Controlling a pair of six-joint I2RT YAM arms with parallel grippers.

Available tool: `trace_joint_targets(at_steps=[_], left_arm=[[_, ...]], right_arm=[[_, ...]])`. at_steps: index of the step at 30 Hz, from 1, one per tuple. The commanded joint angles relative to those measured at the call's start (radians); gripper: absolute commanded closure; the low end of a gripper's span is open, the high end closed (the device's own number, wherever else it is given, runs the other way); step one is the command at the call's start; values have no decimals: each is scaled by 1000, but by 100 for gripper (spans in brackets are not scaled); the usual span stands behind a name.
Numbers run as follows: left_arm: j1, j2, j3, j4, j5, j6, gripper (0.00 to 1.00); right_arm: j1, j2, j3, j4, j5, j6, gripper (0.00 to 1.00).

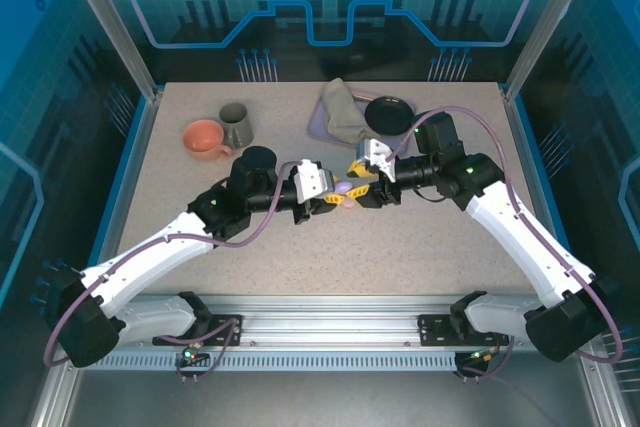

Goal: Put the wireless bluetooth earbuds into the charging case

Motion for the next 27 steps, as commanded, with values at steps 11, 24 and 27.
trace_joint_targets(at_steps=[11, 24, 27], left_arm=[[-6, 6, 24, -30, 41, 27, 94], [-5, 4, 24, -26, 47, 21, 94], [-6, 1, 21, -28, 43, 21, 94]], right_arm=[[-67, -17, 19, 68, 40, 65, 54], [-81, -19, 12, 83, 47, 96, 53], [-81, -40, 6, 62, 2, 58, 47]])
